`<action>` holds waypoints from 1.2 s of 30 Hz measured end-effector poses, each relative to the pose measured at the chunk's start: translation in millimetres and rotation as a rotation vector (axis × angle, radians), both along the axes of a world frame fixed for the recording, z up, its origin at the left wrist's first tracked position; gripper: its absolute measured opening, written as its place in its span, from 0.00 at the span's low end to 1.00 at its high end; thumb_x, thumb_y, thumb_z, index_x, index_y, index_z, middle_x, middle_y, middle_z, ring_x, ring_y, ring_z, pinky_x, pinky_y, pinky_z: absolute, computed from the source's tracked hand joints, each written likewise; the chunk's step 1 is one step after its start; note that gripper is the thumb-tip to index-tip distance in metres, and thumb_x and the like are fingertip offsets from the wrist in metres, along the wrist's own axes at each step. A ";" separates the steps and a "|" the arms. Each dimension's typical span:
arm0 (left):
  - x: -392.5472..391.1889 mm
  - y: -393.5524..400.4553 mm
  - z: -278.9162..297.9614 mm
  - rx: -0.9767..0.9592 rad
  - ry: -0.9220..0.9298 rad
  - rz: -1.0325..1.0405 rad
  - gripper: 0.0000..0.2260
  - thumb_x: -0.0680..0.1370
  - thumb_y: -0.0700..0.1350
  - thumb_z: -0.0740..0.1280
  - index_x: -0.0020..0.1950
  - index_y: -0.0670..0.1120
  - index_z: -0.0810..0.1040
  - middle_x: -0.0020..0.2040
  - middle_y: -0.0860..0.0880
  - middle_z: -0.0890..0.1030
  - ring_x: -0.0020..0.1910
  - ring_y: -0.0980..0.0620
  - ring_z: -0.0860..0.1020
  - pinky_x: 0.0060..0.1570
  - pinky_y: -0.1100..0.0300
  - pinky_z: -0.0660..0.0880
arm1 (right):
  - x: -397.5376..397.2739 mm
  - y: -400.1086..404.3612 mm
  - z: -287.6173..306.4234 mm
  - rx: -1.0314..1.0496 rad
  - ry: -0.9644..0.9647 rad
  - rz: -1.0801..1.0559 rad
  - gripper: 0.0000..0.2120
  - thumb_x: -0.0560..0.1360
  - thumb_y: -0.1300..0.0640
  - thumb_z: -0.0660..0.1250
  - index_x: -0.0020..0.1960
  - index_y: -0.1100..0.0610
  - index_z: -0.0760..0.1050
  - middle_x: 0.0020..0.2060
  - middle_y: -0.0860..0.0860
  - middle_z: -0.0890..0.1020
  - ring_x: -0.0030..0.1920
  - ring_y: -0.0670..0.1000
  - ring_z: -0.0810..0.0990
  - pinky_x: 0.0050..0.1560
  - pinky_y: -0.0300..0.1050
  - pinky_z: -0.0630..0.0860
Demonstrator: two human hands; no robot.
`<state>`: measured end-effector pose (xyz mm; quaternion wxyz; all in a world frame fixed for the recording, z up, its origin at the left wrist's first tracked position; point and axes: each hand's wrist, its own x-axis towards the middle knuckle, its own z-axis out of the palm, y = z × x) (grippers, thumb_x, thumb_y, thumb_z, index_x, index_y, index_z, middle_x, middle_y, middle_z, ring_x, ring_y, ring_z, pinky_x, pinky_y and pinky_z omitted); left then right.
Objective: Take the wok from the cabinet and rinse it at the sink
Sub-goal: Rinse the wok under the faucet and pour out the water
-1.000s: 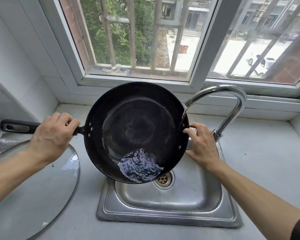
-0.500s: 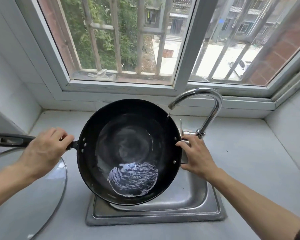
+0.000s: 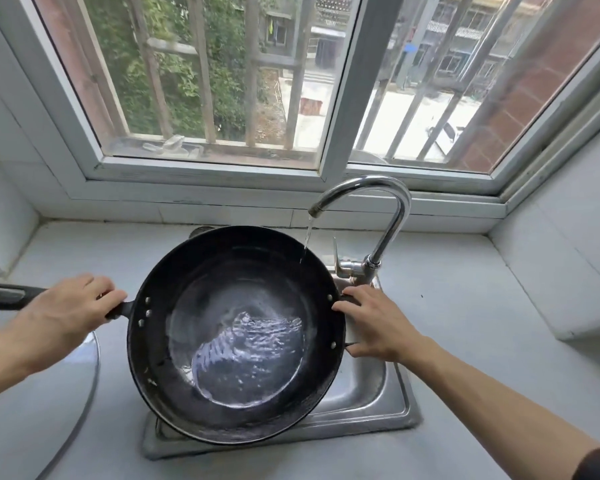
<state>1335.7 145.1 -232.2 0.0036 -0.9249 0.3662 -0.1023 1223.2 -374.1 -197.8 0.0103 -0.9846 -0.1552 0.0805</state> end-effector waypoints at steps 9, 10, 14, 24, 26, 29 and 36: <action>-1.7 -45.0 0.1 0.004 0.015 -0.068 0.17 0.63 0.37 0.78 0.46 0.48 0.77 0.41 0.49 0.76 0.34 0.45 0.72 0.30 0.50 0.72 | -14.3 -29.5 29.6 -0.086 0.092 -0.062 0.37 0.59 0.37 0.73 0.67 0.43 0.71 0.66 0.50 0.73 0.63 0.54 0.70 0.62 0.46 0.67; -1.4 -50.7 -0.4 -0.005 0.019 -0.078 0.17 0.63 0.36 0.78 0.45 0.48 0.77 0.41 0.50 0.76 0.34 0.45 0.72 0.29 0.51 0.72 | -16.0 -32.5 33.7 -0.091 0.104 -0.073 0.37 0.59 0.37 0.73 0.67 0.43 0.72 0.64 0.49 0.73 0.62 0.53 0.71 0.61 0.45 0.68; -2.9 -73.4 -1.8 -0.027 0.042 -0.145 0.18 0.61 0.38 0.80 0.45 0.48 0.78 0.40 0.50 0.76 0.34 0.46 0.74 0.28 0.53 0.73 | -25.2 -45.0 52.6 -0.121 0.131 -0.085 0.35 0.60 0.35 0.72 0.66 0.42 0.72 0.62 0.46 0.74 0.61 0.51 0.71 0.61 0.44 0.69; -8.0 -100.6 -6.1 -0.067 0.079 -0.228 0.18 0.60 0.38 0.81 0.44 0.49 0.78 0.38 0.52 0.75 0.33 0.50 0.74 0.28 0.57 0.74 | -41.4 -59.4 76.4 -0.134 0.203 -0.109 0.34 0.61 0.35 0.69 0.66 0.41 0.72 0.59 0.42 0.76 0.60 0.49 0.71 0.61 0.41 0.69; -9.4 -102.2 -5.0 -0.066 0.091 -0.237 0.18 0.61 0.38 0.80 0.44 0.50 0.77 0.38 0.53 0.75 0.33 0.51 0.73 0.28 0.57 0.74 | -42.0 -60.5 77.4 -0.128 0.215 -0.113 0.35 0.61 0.35 0.69 0.66 0.41 0.73 0.58 0.42 0.76 0.60 0.49 0.72 0.61 0.41 0.69; -6.4 -96.5 -6.6 -0.053 0.111 -0.245 0.17 0.64 0.39 0.79 0.46 0.51 0.77 0.40 0.54 0.75 0.35 0.51 0.73 0.30 0.57 0.74 | -43.3 -60.3 73.7 -0.098 0.253 -0.123 0.34 0.61 0.36 0.69 0.66 0.42 0.73 0.59 0.41 0.76 0.60 0.48 0.72 0.61 0.41 0.69; -0.6 -65.0 13.7 0.074 0.134 -0.260 0.16 0.66 0.42 0.77 0.48 0.54 0.76 0.42 0.57 0.75 0.38 0.53 0.73 0.33 0.59 0.74 | -37.7 -42.5 48.6 0.033 0.394 -0.139 0.35 0.61 0.41 0.73 0.67 0.44 0.72 0.64 0.42 0.75 0.65 0.45 0.71 0.66 0.40 0.68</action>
